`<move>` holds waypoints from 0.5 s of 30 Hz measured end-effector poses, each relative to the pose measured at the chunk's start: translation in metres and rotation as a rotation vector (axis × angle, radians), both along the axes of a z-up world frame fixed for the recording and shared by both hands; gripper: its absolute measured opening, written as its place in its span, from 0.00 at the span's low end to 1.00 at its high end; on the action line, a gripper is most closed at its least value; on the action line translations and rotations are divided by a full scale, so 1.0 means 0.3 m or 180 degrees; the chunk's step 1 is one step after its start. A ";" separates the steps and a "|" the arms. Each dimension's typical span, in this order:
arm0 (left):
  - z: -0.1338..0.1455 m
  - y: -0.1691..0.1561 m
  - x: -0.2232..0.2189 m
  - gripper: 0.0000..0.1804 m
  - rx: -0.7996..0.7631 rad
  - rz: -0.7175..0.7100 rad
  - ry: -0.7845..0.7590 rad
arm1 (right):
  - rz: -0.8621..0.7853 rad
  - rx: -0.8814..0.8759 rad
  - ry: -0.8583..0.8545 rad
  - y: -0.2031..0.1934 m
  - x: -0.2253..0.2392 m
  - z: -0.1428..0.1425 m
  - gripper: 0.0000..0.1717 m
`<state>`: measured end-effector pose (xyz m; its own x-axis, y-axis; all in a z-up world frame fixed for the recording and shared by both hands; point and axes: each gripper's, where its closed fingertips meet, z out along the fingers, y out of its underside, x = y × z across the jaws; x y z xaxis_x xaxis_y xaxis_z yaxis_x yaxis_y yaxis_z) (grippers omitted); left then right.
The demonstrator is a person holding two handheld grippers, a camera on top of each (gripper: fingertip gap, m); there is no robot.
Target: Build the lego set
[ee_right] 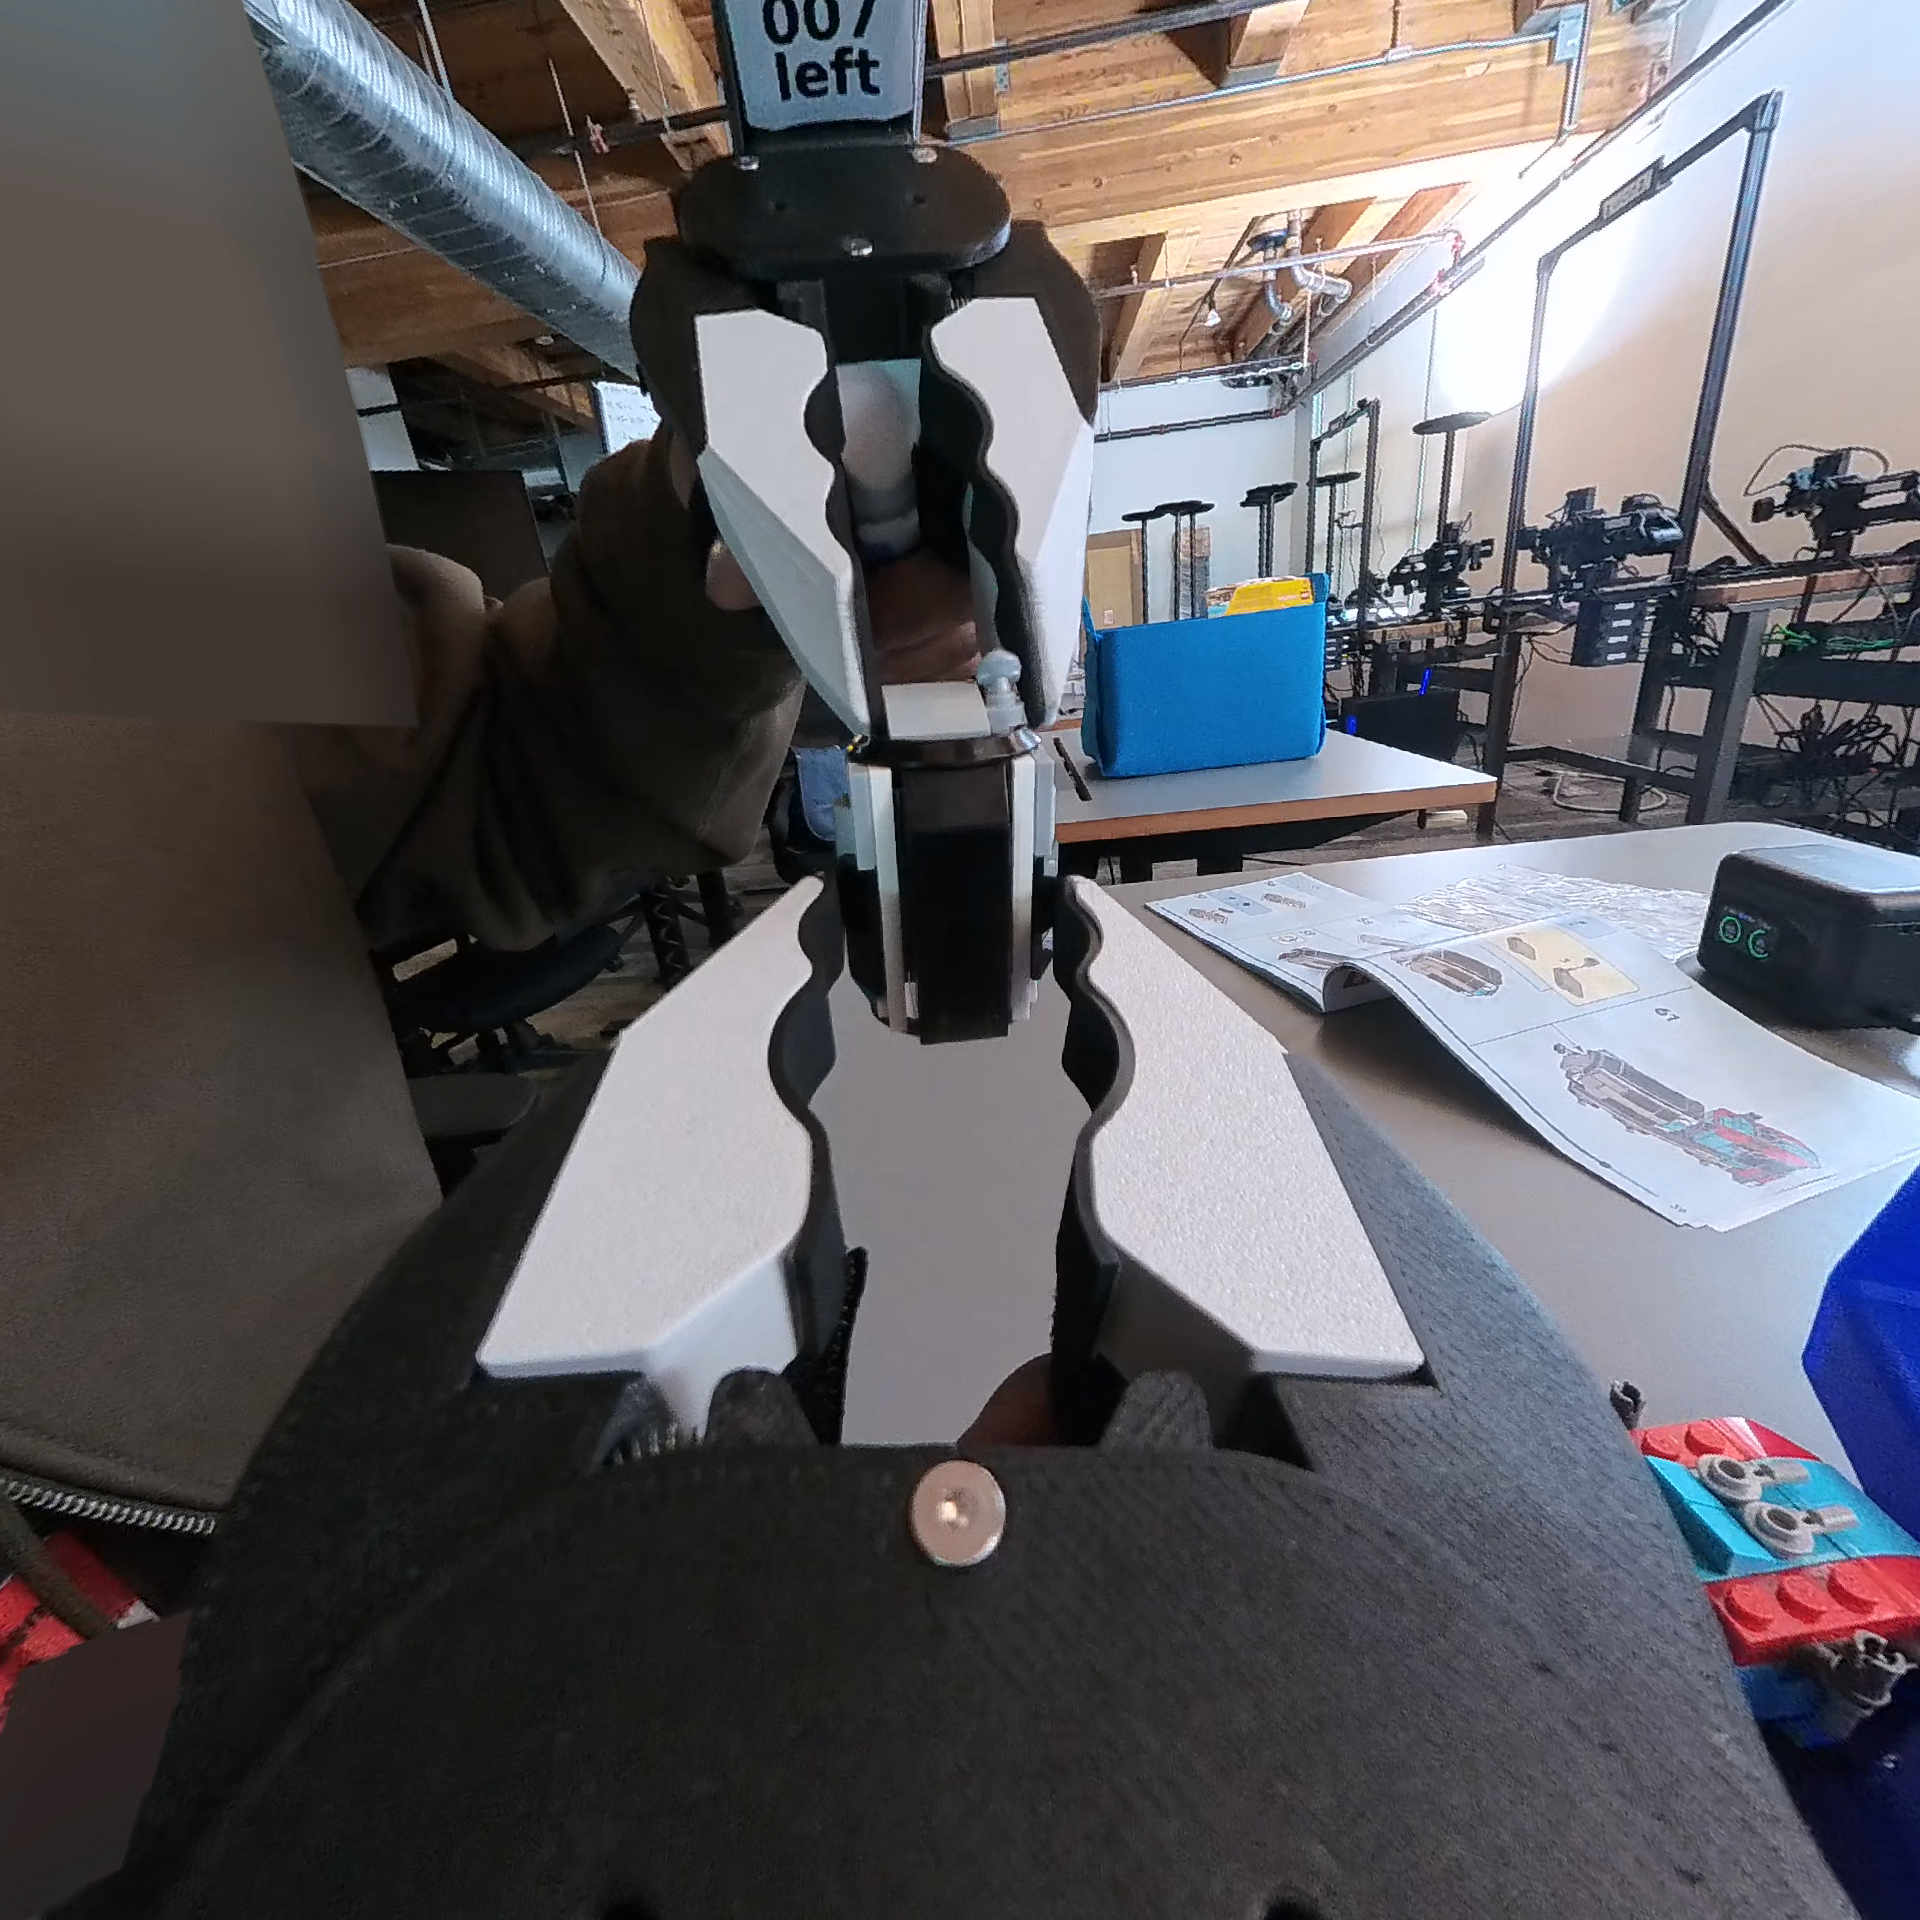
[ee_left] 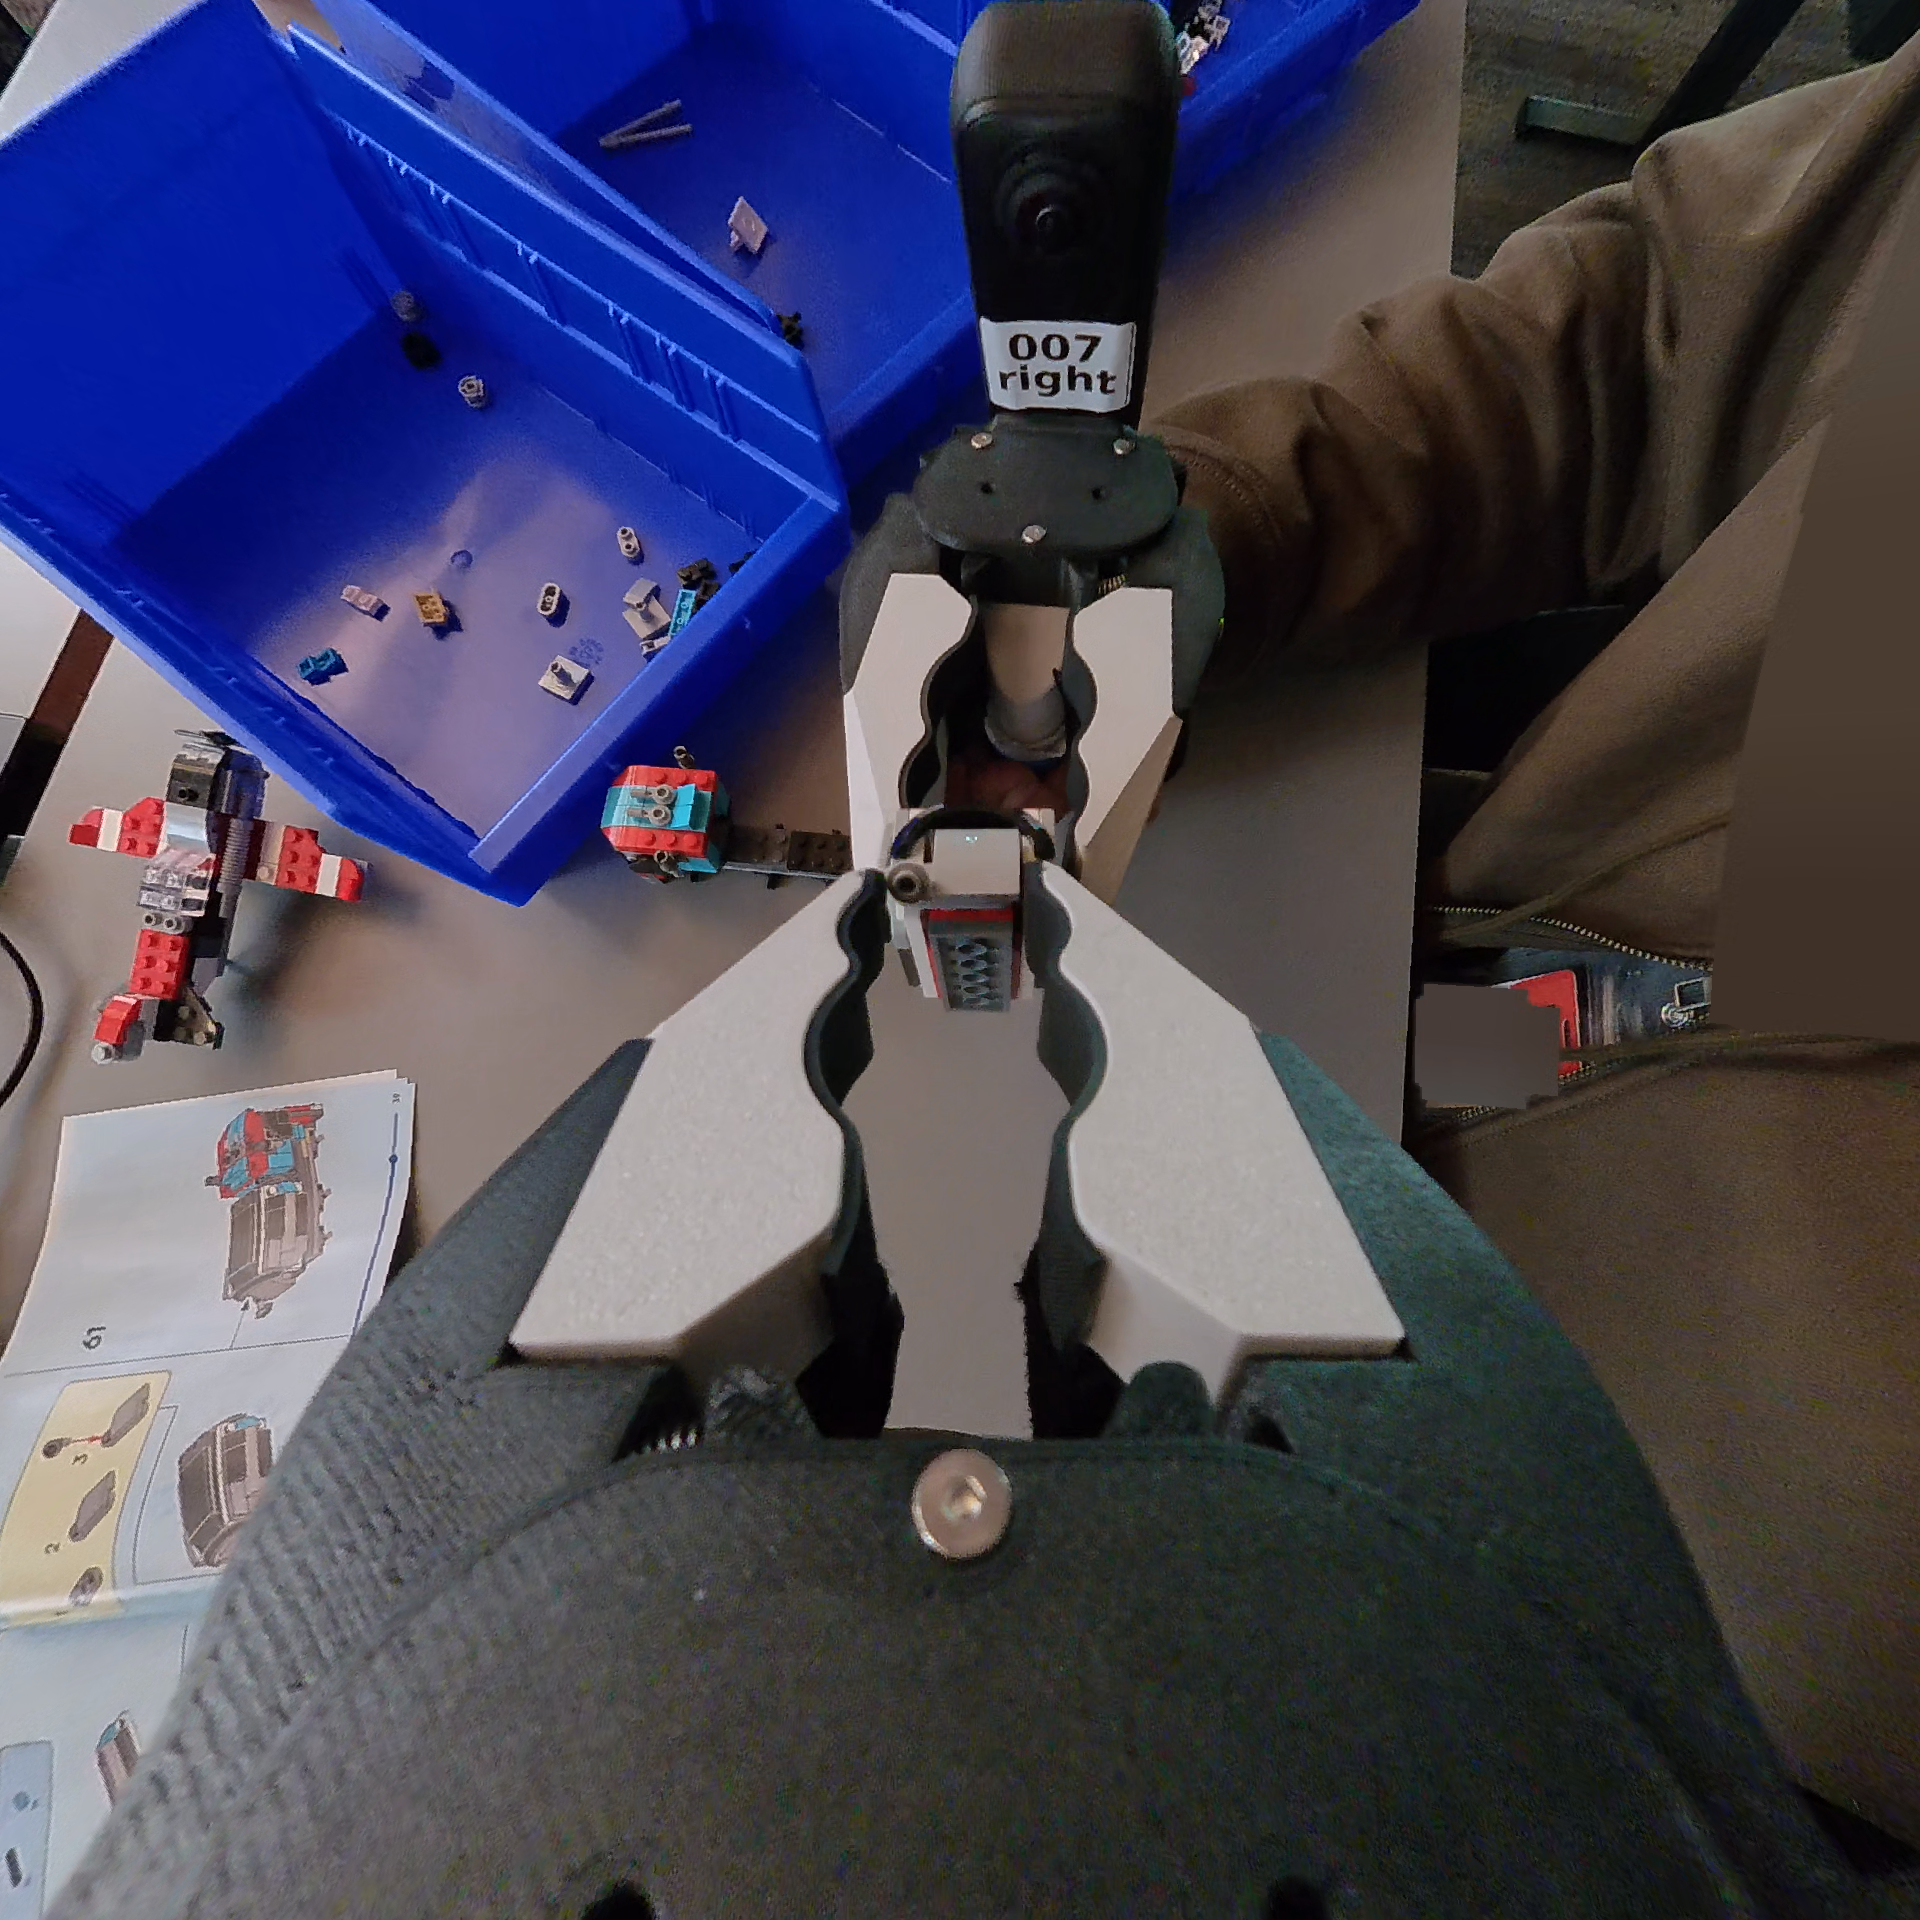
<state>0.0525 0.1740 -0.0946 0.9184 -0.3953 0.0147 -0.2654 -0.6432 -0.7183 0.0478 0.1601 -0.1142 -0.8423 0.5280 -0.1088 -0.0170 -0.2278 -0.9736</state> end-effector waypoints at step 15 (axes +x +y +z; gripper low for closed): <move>0.050 -0.047 -0.021 0.31 0.0900 -0.0376 0.0586 | -0.0019 -0.0024 -0.0071 0.022 -0.009 0.006 0.24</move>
<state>0.0462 0.1599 -0.0796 0.8431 -0.4638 -0.2720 -0.4677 -0.3830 -0.7966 0.0451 0.1666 -0.1125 -0.8364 0.5322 -0.1314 0.0032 -0.2350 -0.9720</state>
